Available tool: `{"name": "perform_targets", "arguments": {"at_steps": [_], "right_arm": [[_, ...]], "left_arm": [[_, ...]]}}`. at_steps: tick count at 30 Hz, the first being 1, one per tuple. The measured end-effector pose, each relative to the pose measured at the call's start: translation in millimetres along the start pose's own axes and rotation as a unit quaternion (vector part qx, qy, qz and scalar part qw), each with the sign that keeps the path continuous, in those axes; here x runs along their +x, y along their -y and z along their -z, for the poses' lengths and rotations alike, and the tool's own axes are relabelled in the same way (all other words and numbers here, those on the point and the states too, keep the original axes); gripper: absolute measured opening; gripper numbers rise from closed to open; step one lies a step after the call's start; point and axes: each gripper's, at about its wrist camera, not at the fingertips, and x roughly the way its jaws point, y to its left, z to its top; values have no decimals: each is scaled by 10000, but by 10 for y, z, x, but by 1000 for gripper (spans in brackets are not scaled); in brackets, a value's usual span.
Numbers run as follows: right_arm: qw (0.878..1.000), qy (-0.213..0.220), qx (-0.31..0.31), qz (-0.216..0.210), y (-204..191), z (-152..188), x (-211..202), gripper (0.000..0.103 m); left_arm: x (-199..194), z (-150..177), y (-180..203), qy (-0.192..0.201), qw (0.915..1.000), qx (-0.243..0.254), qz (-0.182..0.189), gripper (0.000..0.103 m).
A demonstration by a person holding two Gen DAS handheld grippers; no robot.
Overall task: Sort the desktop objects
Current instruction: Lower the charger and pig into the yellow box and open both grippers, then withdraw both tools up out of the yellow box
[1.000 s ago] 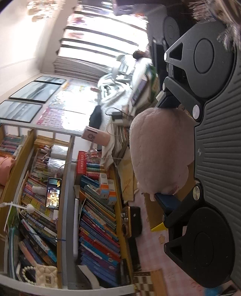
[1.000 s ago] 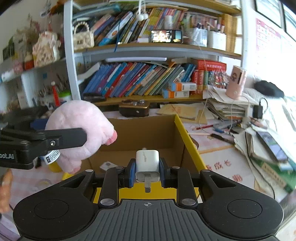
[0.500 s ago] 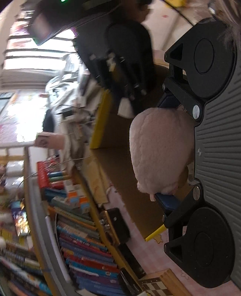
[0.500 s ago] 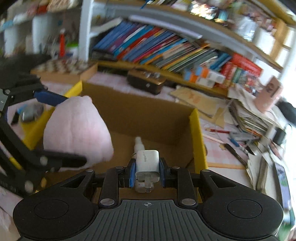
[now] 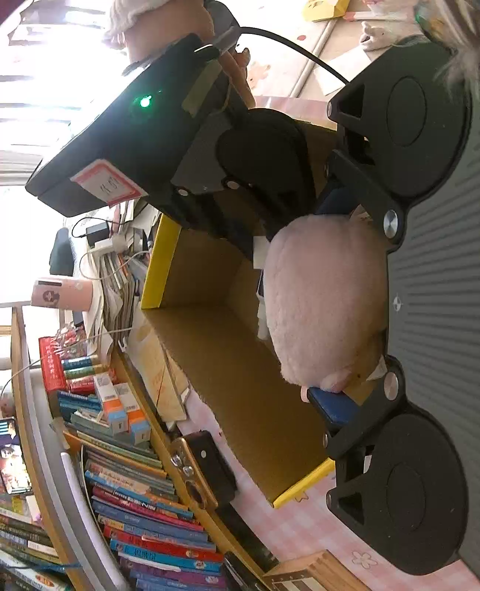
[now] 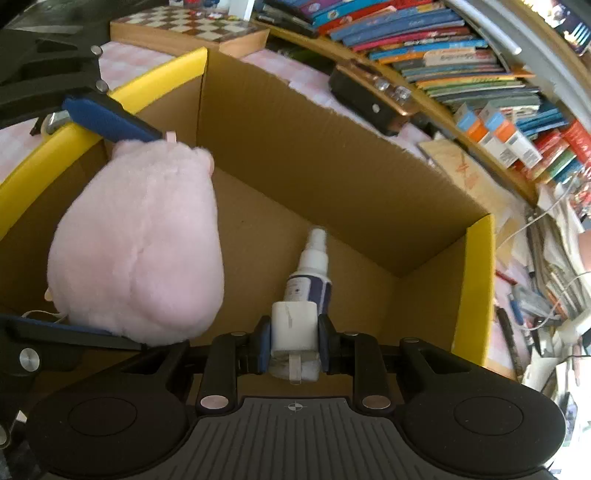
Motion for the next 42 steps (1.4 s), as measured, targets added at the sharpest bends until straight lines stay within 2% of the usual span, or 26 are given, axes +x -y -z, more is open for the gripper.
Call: {"name": "perform_targets", "arguments": {"at_steps": [5,9,13,17,19,24,26,28,30,37,42], "right_arm": [[9996,65,215,-145,50,36,-26,28],[9980,297,549,-119,123,60,-92,44],[9947,558,858,-26,176,137,-238,44],[9894,838,1181,49,255,183,-410,45],[9852,1023,1375,90,275,243,-543,51],[9727,1416,1816,295,304,398,-840,55],[9648,1581,2065,389,302,484,-968,62],[9540,1796,2350,500,290,583,-1115,80],[9450,1994,2526,580,240,670,-1251,86],[9301,2309,2730,839,-39,929,-1579,96],[9254,2330,2829,969,-326,1088,-1665,99]], "left_arm": [[-3,3,11,10,9999,-55,-113,98],[-10,-8,13,12,9999,-50,-160,99],[-95,7,70,88,9997,31,-244,99],[-261,5,112,329,9989,-12,-326,100],[-372,0,129,511,9981,-100,-326,100],[-645,-2,189,918,9947,-276,-382,100],[-782,11,223,1092,9924,-378,-426,100],[-908,28,248,1260,9896,-502,-470,103],[-1047,62,280,1430,9861,-678,-509,103],[-1362,254,390,1573,9780,-1237,-589,103],[-1572,480,448,1581,9732,-1568,-578,103]]}}
